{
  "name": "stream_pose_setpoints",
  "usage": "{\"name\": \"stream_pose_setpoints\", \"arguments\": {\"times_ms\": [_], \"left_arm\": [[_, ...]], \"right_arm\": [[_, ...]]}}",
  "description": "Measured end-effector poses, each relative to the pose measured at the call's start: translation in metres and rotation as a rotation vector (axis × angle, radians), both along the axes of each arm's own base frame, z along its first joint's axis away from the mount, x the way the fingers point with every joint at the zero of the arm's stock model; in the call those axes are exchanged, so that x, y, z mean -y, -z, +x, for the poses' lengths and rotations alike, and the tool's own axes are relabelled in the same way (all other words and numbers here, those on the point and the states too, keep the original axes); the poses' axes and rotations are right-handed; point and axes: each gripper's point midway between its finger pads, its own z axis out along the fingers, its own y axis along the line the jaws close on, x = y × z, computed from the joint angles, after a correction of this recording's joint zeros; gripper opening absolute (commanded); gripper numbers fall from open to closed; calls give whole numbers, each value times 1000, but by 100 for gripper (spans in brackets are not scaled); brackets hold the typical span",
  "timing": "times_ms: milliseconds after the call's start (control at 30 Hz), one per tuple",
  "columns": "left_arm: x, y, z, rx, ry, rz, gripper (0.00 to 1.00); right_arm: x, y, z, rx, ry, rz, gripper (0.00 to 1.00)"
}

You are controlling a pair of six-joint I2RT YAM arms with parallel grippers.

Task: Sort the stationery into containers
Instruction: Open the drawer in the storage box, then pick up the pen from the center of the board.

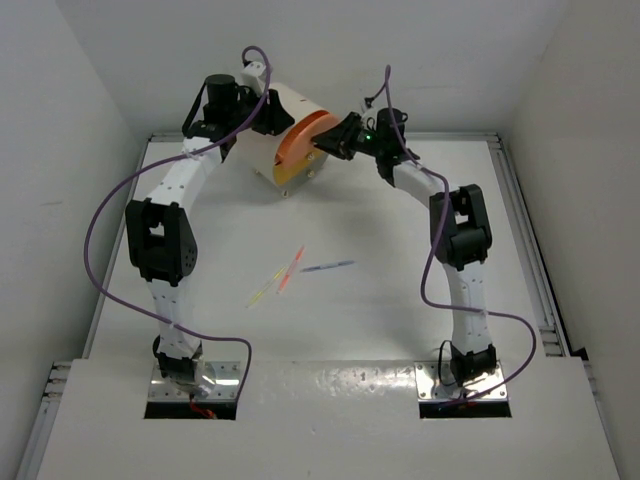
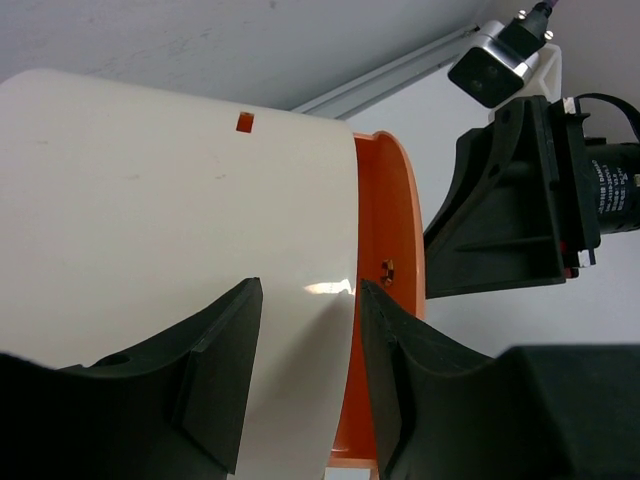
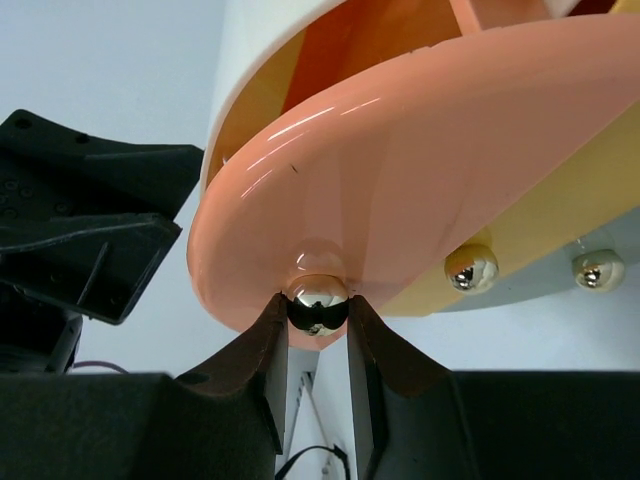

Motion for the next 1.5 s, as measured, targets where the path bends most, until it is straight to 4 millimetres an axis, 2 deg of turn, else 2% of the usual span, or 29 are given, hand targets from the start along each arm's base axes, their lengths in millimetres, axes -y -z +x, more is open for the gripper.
{"name": "stream_pose_setpoints", "arguments": {"times_ms": [167, 567, 700, 733, 767, 1000, 1100, 1367, 1500], "left_arm": [[-1, 0, 0, -5, -4, 2, 50], [-2, 1, -1, -17, -10, 6, 50], [-2, 0, -1, -17, -10, 6, 50], [-2, 0, -1, -17, -10, 6, 50], [-2, 0, -1, -17, -10, 6, 50], [-2, 0, -1, -17, -10, 6, 51], [-2, 0, -1, -17, -10, 6, 51], [-3, -1, -2, -23, -10, 10, 55], [-3, -1, -2, -18, -9, 13, 64]], "right_arm": [[11, 0, -6, -9, -5, 5, 1], [40, -7, -34, -43, -6, 2, 2], [44, -6, -42, -50, -10, -2, 4], [45, -7, -43, -50, -12, -3, 6], [45, -7, -45, -52, -15, -3, 14], [45, -1, -51, -64, -28, -14, 43], [45, 1, -52, -62, -34, -20, 51], [49, 6, -53, -70, -31, -37, 60], [53, 7, -59, -80, -29, -48, 61]]}}
